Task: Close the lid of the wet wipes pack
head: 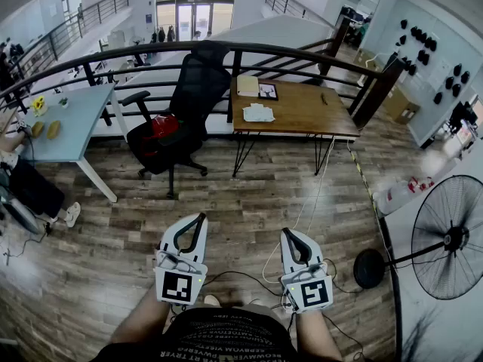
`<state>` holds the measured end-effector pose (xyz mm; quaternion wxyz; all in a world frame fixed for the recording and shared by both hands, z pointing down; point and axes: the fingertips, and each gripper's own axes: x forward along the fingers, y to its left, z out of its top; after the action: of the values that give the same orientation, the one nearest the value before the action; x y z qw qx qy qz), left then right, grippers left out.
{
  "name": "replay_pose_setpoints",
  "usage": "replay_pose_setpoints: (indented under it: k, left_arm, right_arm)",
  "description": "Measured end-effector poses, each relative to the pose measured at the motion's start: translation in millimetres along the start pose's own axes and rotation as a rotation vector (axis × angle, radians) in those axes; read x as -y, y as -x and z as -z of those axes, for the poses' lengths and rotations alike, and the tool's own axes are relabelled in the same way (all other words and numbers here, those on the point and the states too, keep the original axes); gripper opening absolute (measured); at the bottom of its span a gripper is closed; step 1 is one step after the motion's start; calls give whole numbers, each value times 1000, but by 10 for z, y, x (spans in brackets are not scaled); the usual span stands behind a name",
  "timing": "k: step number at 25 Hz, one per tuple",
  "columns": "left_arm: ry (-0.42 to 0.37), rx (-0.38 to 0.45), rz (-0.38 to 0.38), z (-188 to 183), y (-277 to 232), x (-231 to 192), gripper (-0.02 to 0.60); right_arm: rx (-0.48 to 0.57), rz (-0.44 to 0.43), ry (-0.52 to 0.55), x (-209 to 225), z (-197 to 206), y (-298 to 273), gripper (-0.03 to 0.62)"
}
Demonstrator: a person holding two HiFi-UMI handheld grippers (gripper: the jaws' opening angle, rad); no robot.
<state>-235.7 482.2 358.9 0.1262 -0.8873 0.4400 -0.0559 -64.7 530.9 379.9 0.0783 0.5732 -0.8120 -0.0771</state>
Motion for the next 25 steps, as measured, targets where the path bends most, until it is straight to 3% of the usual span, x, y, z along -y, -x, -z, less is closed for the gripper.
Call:
replay_pose_setpoints:
  k: [10, 14, 15, 18, 25]
  left_arm:
    - [37, -4, 1, 99, 59, -116, 28]
    - [56, 3, -2, 126, 46, -157, 28]
    - [63, 5, 0, 132, 33, -156, 28]
    - [78, 0, 12, 160, -41, -116, 28]
    - [72, -28, 35, 262, -396, -27, 28]
  right_arm:
    - [-21, 18, -3, 23, -41, -26, 2]
    - [-46, -27, -20, -38, 19, -31, 3]
    - [-58, -44, -29, -53, 55, -41, 11]
    - [-80, -75, -52, -52, 140, -50, 132]
    - [-84, -71, -86, 205, 323, -216, 144]
